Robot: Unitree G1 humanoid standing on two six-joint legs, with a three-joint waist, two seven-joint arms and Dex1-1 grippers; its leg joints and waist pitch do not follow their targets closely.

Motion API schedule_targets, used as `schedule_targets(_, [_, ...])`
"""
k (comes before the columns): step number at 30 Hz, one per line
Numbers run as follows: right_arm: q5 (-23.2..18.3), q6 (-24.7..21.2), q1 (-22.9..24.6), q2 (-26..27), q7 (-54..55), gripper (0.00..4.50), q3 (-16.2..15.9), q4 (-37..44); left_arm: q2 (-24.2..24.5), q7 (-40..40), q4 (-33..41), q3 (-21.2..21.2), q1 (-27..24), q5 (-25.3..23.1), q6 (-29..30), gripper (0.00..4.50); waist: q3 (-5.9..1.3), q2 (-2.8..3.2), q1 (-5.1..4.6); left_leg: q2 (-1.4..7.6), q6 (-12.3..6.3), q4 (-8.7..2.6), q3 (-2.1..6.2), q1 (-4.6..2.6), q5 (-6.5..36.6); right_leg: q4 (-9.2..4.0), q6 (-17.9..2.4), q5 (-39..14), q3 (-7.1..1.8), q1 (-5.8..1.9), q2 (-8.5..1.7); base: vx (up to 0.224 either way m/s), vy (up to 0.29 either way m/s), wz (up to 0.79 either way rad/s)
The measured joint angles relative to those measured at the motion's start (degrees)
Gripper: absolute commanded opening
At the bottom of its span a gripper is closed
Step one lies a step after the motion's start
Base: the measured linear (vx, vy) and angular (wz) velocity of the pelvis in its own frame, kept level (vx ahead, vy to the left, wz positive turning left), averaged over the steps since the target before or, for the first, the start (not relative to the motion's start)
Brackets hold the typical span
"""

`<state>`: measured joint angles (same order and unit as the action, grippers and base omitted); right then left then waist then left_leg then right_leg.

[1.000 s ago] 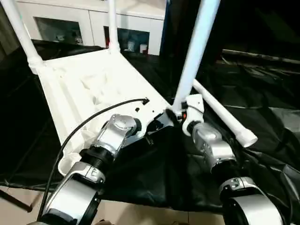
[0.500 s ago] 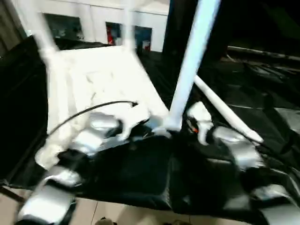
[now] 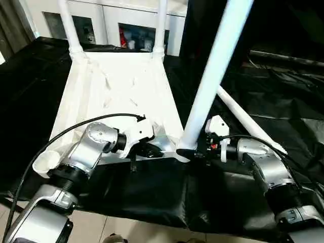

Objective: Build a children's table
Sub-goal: Rotate leg to tighten

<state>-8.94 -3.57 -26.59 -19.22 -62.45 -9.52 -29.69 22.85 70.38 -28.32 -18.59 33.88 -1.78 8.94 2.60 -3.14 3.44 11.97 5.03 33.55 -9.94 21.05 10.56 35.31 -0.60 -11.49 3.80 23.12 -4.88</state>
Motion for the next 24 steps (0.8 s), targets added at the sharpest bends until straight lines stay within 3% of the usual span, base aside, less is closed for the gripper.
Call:
schedule_targets(5, [-0.26, -0.71, 0.14, -0.03, -0.06, 2.89, -0.01, 0.31, 0.19, 0.14, 0.55, 0.01, -0.39, 0.26, 0.3, 0.0, 0.0, 0.0, 0.02, 0.0, 0.0, 0.0, 0.0, -0.01, 0.0, 0.01, 0.0, 0.0, 0.0, 0.0, 0.0, 0.0, 0.0, 0.0])
schedule_targets(12, [-0.34, -1.29, 0.78, 1.67, 3.6, 2.74, 1.19, -0.1, -1.22, -2.6, -0.19, 0.07, -0.15, -0.27, 0.68, 0.0, -0.01, -0.02, 0.01, 0.0, 0.0, 0.12, 0.0, -0.1, -0.02, 0.12, -0.03, 0.02, -0.02, -0.08, 0.0, 0.0, 0.0, 0.0])
schedule_targets(18, [2.05, -3.02, -2.68, 9.42, 25.68, 2.72, 6.01, -7.41, -9.53, -18.05, -8.88, 1.08, 4.82, -3.49, 4.33, 0.0, -0.05, -0.09, -0.54, -0.05, 0.07, 0.11, 0.0, -0.72, -0.16, 0.14, 0.07, 0.1, -0.12, -0.5, -0.01, 0.0, 0.0, 0.0])
schedule_targets(24, [3.06, -3.04, -8.06, 17.12, 45.67, 2.72, 9.89, -14.78, -15.1, -28.1, -12.68, 1.99, 7.33, -5.5, 7.52, 0.0, -0.12, -0.04, -1.66, -0.08, 0.08, 0.01, 0.08, -0.82, -0.17, -0.07, 0.21, 0.17, -0.09, -0.48, 0.0, 0.0, 0.0, 0.0])
